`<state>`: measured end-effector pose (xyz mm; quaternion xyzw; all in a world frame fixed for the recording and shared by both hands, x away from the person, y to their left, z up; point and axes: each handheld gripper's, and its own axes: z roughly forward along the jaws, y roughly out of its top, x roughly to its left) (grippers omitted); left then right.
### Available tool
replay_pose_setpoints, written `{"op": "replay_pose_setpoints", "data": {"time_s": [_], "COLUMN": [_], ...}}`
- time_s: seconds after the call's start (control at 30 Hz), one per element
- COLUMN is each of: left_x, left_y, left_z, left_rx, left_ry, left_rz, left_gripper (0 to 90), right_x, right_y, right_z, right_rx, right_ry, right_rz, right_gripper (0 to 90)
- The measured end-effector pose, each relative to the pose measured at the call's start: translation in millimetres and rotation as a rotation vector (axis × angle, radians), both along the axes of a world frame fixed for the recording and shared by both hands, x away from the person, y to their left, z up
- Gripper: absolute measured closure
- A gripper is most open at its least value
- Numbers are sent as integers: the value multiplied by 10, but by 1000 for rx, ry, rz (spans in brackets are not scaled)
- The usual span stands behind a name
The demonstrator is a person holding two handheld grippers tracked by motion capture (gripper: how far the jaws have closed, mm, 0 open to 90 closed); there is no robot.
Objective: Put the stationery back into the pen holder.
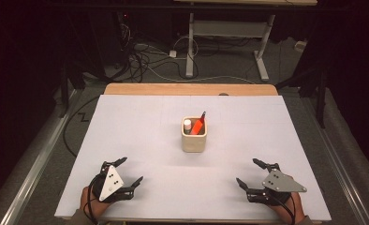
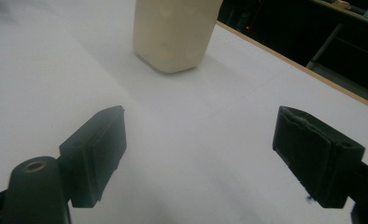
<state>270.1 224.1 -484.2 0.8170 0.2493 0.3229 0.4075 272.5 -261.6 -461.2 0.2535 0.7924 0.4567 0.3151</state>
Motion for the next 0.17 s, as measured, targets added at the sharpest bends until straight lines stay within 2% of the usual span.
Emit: {"op": "replay_pose_setpoints", "data": {"time_s": [0.17], "left_x": [-6], "left_y": [16], "left_z": [3], "left_rx": [-13], "left_ry": [3], "left_rz": [14], "left_gripper": [173], "right_x": [15], "right_y": [-18], "right_z": [2], "right_rx": [9], "right_ry": [4], "right_rz": [-3], "right_gripper": [176]}}
